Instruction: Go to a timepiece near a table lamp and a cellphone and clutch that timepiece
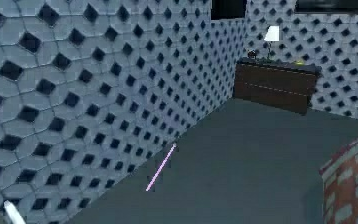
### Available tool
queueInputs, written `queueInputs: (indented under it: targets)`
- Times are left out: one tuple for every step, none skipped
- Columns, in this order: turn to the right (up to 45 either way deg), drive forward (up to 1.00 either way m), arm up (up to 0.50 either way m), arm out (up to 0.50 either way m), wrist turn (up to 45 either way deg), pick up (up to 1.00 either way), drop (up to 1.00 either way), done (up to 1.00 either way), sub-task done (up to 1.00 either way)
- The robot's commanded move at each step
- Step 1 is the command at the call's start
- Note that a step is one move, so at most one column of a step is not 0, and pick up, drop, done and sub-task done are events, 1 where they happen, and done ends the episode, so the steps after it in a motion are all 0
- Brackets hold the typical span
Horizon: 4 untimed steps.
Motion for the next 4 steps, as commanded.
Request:
queueInputs:
  targets:
    - [30.0, 0.0, 0.0, 0.0, 0.0, 0.0, 0.0, 0.0, 0.0]
    - [0.0, 0.15, 0.0, 0.0, 0.0, 0.0, 0.0, 0.0, 0.0]
    - [0.0, 1.0, 0.0, 0.0, 0.0, 0.0, 0.0, 0.0, 0.0]
    - [3.0, 0.0, 0.0, 0.0, 0.0, 0.0, 0.0, 0.0, 0.0]
